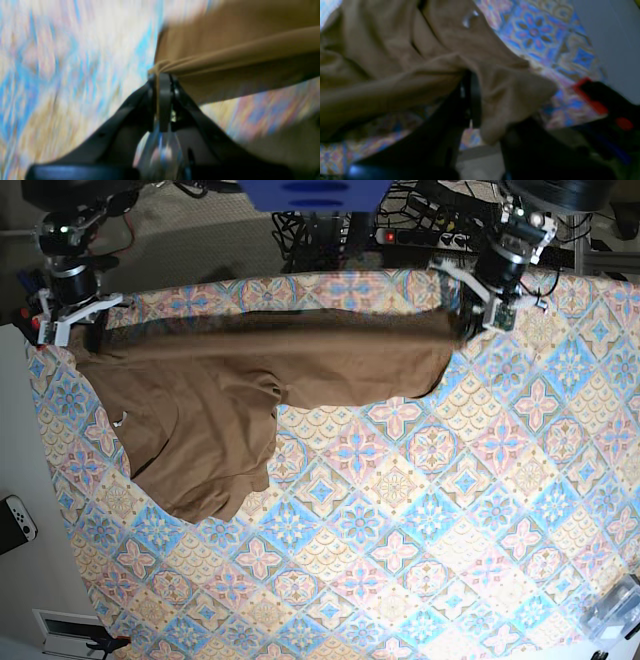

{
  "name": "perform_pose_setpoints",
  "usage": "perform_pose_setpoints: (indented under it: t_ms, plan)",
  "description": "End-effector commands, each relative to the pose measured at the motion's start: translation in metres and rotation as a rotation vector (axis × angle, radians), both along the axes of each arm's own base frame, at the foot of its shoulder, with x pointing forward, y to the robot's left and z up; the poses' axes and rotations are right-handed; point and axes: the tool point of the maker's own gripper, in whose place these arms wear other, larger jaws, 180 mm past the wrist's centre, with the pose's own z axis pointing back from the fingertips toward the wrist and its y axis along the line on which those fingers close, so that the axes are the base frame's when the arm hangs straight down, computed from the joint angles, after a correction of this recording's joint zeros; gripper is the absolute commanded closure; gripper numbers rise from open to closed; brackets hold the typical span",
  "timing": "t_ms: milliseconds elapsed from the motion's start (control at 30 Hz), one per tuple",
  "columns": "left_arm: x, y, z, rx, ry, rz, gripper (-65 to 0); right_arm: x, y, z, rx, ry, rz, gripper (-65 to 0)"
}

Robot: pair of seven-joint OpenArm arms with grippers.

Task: Layout the t-shirt on the table in an organized manner, then fold the t-shirt properly
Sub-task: 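Lift the t-shirt with both grippers, stretching it between them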

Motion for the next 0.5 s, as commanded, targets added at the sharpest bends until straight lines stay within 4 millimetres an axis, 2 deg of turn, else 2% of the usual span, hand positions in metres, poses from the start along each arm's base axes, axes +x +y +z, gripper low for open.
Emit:
perform_pose_setpoints:
  t_ms: [0, 267, 367, 467]
  plan:
    - [0.006, 0.000, 0.013, -0.013, -0.053, 0.005, 0.0, 0.012, -0.005, 0.019, -0.031, -0.066, 0.004, 0.0]
    - [0.069, -0.009, 0.063, -0.086, -0.291, 0.044, 0.0, 0.078, -0.010, 0.073, -0.057, -0.290, 0.006, 0.0]
    - [0.093, -0.015, 0.087, -0.127, -0.388, 0.060, 0.0, 0.100, -0.012, 0.114, -0.083, -0.480, 0.003, 0.0]
    - [0.114, -0.025, 0.114, -0.158, -0.484, 0.041, 0.0, 0.112, -0.011, 0.156, -0.108, -0.680, 0.002, 0.0]
